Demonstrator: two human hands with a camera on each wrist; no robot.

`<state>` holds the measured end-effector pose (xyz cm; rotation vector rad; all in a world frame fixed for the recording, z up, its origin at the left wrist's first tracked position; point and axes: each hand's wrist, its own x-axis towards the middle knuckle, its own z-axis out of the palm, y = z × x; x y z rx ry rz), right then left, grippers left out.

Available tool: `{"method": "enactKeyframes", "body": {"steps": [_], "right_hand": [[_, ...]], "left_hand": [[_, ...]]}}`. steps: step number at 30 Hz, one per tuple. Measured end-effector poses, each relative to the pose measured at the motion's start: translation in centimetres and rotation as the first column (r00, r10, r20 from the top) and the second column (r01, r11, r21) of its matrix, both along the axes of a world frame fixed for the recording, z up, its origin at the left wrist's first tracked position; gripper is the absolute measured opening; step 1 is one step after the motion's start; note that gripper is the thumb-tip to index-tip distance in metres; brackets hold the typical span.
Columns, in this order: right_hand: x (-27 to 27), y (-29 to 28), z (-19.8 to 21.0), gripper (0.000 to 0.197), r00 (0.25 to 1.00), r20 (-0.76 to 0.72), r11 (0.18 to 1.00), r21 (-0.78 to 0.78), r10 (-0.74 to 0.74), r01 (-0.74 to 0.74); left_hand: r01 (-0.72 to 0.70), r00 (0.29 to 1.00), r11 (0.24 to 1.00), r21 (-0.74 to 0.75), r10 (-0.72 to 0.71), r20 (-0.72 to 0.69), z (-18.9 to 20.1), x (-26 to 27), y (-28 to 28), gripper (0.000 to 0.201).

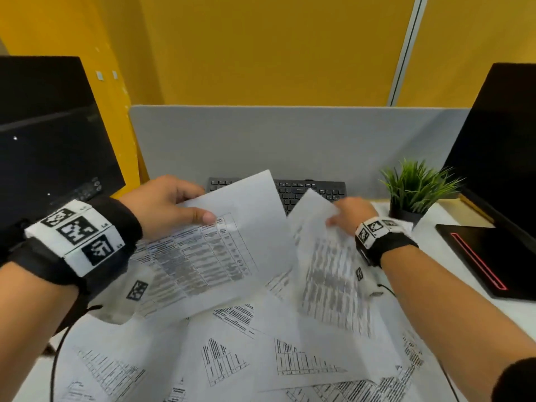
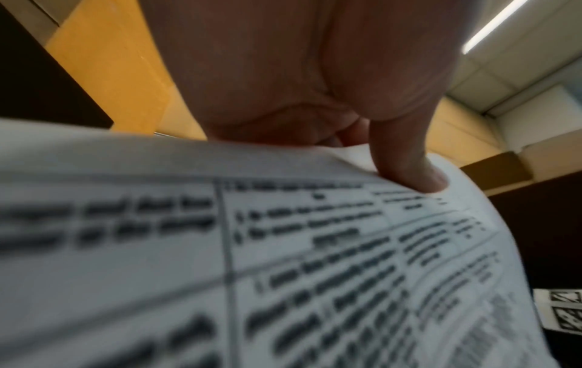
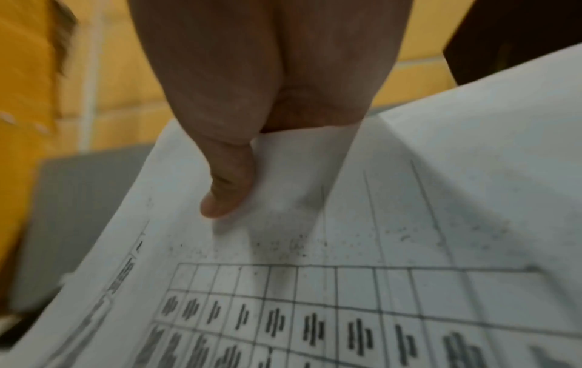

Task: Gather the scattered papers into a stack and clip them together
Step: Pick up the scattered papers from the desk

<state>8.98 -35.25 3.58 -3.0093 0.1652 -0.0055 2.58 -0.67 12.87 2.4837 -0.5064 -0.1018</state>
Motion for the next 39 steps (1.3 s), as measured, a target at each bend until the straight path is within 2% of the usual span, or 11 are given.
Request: {"method": "enactKeyframes", "body": {"steps": [3,9,12,15,18,20,21,23,28,31,39], "right_hand": [[-2.8,1.9,5.4,0.021,0.959,0.228,0.983,0.025,0.171,-0.182],[-9.6,6.0,11.3,0.022,0.843,0.333,0.835,0.219,0.423,-0.505],[-10.6,5.5,11.2,0.019,0.832,0.433,0.791,0.341,0.347,-0.507],[-11.1,2.9,10.4,0.024,0.786,0.618,0.731,0.526,0.023,-0.434],[-11.4,1.5,7.4,0.06,0.815,0.479,0.389,0.854,-0.326,-0.346],[-11.1,2.2,4.5,0.093,0.928,0.297,0.049,0.955,-0.226,-0.294],[-11.0,2.8,3.2,0.101,0.946,0.305,0.008,0.952,-0.11,-0.306],[-11.0,4.3,2.1,0.089,0.929,0.369,0.07,0.927,0.008,-0.369],[-11.4,7.5,4.2,0.026,0.779,0.58,0.278,0.81,-0.24,-0.517],[-12.3,8.3,3.3,0.027,0.735,0.609,0.337,0.788,-0.298,-0.516],[-13.9,9.1,-3.1,0.035,0.855,0.391,0.309,0.905,-0.34,-0.292]], "left_hand": [[0.127,0.992,0.989,-0.077,-0.126,0.02,0.2,-0.6,-1.2,0.06],[0.158,0.985,0.939,-0.306,-0.127,0.118,-0.7,-1.6,-5.2,0.029],[0.122,0.99,0.843,-0.525,-0.065,0.127,-2.0,-1.8,-6.1,0.018],[0.061,0.973,0.739,-0.671,0.105,0.205,-3.3,-1.9,-6.1,0.032],[0.017,0.95,0.585,-0.811,0.244,0.196,-3.8,-1.9,-5.0,0.051],[-0.024,0.952,0.481,-0.876,0.278,0.127,-4.2,-1.6,-4.5,0.069],[-0.049,0.955,0.471,-0.881,0.282,0.098,-4.4,-1.4,-4.4,0.071],[-0.083,0.947,0.496,-0.864,0.309,0.086,-4.7,-1.3,-4.8,0.049],[-0.062,0.851,0.516,-0.854,0.474,0.225,-4.6,-1.7,-5.0,0.019],[-0.007,0.863,0.426,-0.904,0.459,0.21,-5.8,-2.4,-4.6,0.027],[-0.151,0.937,0.53,-0.835,0.346,0.05,-10.8,-2.7,-4.3,0.032]]}}
